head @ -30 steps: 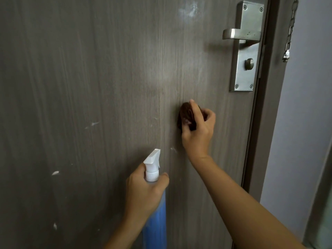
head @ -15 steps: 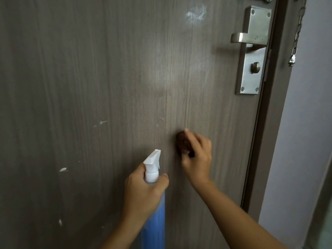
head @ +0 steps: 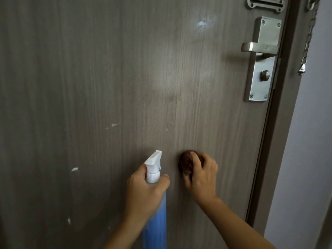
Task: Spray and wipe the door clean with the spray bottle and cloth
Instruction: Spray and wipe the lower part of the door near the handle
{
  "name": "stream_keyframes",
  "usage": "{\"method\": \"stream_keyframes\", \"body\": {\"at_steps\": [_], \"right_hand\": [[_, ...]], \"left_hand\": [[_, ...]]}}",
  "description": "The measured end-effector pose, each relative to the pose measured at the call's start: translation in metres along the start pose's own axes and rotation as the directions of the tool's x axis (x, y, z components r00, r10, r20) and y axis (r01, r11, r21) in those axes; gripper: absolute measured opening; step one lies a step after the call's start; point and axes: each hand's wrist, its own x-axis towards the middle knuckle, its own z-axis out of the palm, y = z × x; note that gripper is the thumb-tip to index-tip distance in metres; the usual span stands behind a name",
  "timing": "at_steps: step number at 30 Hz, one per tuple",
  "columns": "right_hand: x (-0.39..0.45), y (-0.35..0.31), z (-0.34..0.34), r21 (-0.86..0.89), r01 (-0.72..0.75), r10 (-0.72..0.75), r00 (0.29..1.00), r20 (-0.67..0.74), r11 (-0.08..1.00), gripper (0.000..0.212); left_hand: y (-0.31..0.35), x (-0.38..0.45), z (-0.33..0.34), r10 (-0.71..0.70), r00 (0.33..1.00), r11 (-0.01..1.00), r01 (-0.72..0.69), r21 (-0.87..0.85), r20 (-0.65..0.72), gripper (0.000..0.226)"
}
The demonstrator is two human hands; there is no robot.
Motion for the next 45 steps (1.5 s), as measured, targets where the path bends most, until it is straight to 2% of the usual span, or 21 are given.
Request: {"method": "stream_keyframes", "body": {"at_steps": [2, 4, 7, 10, 12, 15, 19, 22, 24, 28, 33, 36, 39, 45], "right_hand": [[-0.008, 0.000, -0.004, -0.040, -0.024, 0.025, 0.999, 0.024, 0.999, 0.064], [0.004, -0.008, -0.010, -0.035, -0.093, 0.094, 0.995, 0.031, 0.995, 0.054], [0.048, -0.024, -0.014, 0.061, -0.221, 0.222, 0.975, -0.006, 0.973, 0.056], [0.114, -0.041, -0.015, 0.120, -0.285, 0.299, 0.947, -0.120, 0.951, 0.057], [0.147, -0.051, -0.015, 0.109, -0.278, 0.294, 0.939, -0.180, 0.954, 0.055], [0.148, -0.053, -0.012, 0.078, -0.234, 0.245, 0.950, -0.194, 0.969, 0.052], [0.074, -0.035, -0.001, 0.066, -0.139, 0.144, 0.986, -0.086, 0.988, 0.055], [0.009, -0.025, 0.006, 0.064, -0.128, 0.128, 0.992, 0.008, 0.990, 0.057], [-0.005, -0.023, 0.006, 0.070, -0.136, 0.134, 0.990, 0.038, 0.988, 0.058], [0.041, -0.037, -0.004, 0.152, -0.204, 0.209, 0.978, -0.016, 0.967, 0.072], [0.142, -0.062, -0.014, 0.191, -0.227, 0.256, 0.956, -0.142, 0.955, 0.061], [0.171, -0.075, -0.013, 0.166, -0.232, 0.260, 0.949, -0.176, 0.959, 0.058], [0.165, -0.076, -0.011, 0.146, -0.213, 0.237, 0.957, -0.168, 0.966, 0.056], [0.097, -0.063, 0.005, 0.104, -0.028, 0.039, 0.993, -0.107, 0.994, 0.057]], "left_hand": [[0.001, -0.001, -0.003, -0.006, 1.000, 1.000, 0.006, 0.008, 0.001, 0.017], [0.003, -0.001, -0.006, -0.012, 1.000, 1.000, 0.012, 0.018, 0.009, 0.019], [0.009, 0.001, -0.011, -0.012, 1.000, 1.000, 0.012, 0.029, 0.015, 0.027], [0.018, 0.007, -0.012, 0.009, 1.000, 0.999, -0.010, 0.033, 0.021, 0.032], [0.024, 0.013, -0.012, 0.032, 0.999, 0.998, -0.033, 0.047, 0.023, 0.034], [0.028, 0.021, -0.013, 0.052, 0.999, 0.998, -0.053, 0.038, 0.008, 0.034], [0.023, 0.023, -0.019, 0.055, 0.998, 0.998, -0.054, 0.027, -0.031, 0.030], [0.017, 0.022, -0.022, 0.046, 0.998, 0.999, -0.046, 0.021, -0.031, 0.030], [0.016, 0.021, -0.022, 0.045, 0.999, 0.999, -0.044, 0.031, -0.019, 0.030], [0.019, 0.023, -0.023, 0.057, 0.998, 0.997, -0.056, 0.043, -0.018, 0.028], [0.025, 0.028, -0.021, 0.086, 0.996, 0.995, -0.085, 0.054, -0.025, 0.024], [0.027, 0.030, -0.020, 0.101, 0.994, 0.994, -0.098, 0.056, -0.045, 0.026], [0.026, 0.030, -0.020, 0.111, 0.992, 0.992, -0.108, 0.061, -0.055, 0.022], [0.019, 0.026, -0.022, 0.106, 0.992, 0.994, -0.103, 0.044, -0.061, 0.023]]}}
